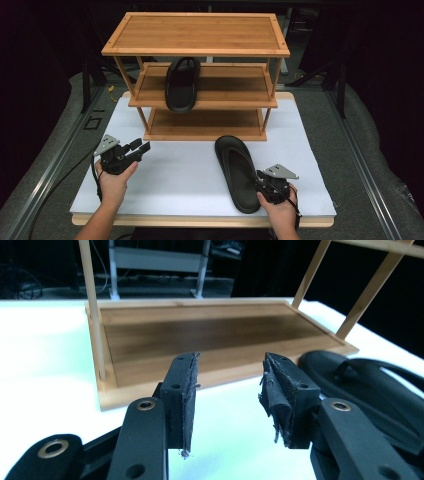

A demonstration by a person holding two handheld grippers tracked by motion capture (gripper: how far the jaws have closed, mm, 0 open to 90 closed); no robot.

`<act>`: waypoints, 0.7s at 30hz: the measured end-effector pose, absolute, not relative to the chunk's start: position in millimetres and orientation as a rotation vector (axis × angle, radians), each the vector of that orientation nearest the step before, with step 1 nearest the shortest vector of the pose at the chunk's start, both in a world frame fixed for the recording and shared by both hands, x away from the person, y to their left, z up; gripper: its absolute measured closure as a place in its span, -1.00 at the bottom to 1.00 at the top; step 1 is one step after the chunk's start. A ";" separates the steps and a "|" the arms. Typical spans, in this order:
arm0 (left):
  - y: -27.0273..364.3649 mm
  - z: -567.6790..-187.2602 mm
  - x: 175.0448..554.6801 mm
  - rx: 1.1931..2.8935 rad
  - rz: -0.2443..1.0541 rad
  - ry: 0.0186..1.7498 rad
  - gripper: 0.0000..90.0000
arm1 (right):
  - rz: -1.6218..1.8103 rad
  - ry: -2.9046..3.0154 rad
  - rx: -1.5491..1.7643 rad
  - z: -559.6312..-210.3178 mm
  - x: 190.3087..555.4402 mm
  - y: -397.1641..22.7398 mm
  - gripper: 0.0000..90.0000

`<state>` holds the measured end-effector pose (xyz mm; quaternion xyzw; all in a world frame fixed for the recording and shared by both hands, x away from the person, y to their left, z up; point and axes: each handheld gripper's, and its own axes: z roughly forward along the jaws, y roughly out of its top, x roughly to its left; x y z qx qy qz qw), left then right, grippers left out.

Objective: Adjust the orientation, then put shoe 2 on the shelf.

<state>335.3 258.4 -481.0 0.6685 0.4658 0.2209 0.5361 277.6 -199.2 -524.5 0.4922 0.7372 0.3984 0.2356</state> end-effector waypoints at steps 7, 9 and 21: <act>254.9 -484.0 335.0 1.595 0.511 1.108 0.23 | 1.065 2.054 1.378 -529.4 279.2 -200.2 0.66; 254.0 -484.6 335.0 1.598 0.507 1.107 0.23 | 1.050 2.054 1.371 -529.3 279.6 -199.3 0.68; 254.5 -486.4 335.5 1.596 0.501 1.113 0.23 | 1.023 2.036 1.338 -528.9 280.3 -199.3 0.82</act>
